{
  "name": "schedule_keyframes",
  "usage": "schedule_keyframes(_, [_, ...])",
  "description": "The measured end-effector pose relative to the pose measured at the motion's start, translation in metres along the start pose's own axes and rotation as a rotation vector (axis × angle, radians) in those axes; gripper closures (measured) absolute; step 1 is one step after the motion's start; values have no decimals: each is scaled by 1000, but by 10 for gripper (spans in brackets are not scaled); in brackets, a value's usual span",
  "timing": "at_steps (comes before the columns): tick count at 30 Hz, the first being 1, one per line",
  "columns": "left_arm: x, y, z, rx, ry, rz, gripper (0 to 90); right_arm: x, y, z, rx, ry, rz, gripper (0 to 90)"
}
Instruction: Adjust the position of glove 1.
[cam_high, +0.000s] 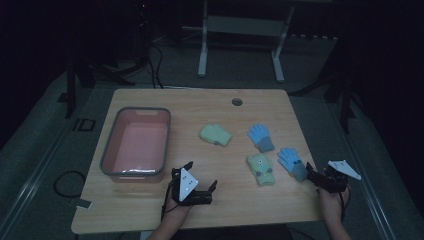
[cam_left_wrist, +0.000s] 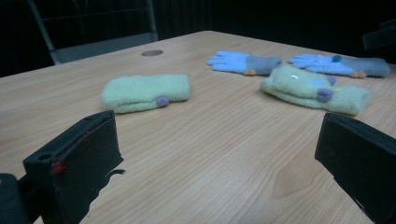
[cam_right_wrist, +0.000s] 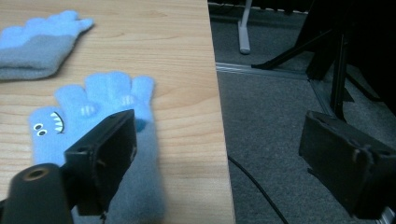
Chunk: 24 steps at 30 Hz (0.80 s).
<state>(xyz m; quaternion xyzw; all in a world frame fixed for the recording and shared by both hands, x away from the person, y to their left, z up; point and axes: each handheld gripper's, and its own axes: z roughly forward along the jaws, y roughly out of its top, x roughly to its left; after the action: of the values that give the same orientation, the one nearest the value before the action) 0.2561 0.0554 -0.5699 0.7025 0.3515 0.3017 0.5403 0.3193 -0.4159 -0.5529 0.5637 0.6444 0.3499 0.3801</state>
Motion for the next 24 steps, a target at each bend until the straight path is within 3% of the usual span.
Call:
schedule_keyframes(6, [3, -1, -2, -4, -1, -27, 2, -2, 0, 0, 2, 13, 10, 130])
schedule_keyframes(15, [1, -1, -2, -2, 13, -16, 2, -3, 1, 2, 31, 29, 25, 133])
schedule_keyframes(20, [0, -1, -2, -5, 23, -7, 2, 0, 2, 4, 74, 30, 9, 131])
schedule_keyframes(24, [0, -1, -2, 5, 21, -40, 2, 0, 4, 4, 94, 51, 7, 127])
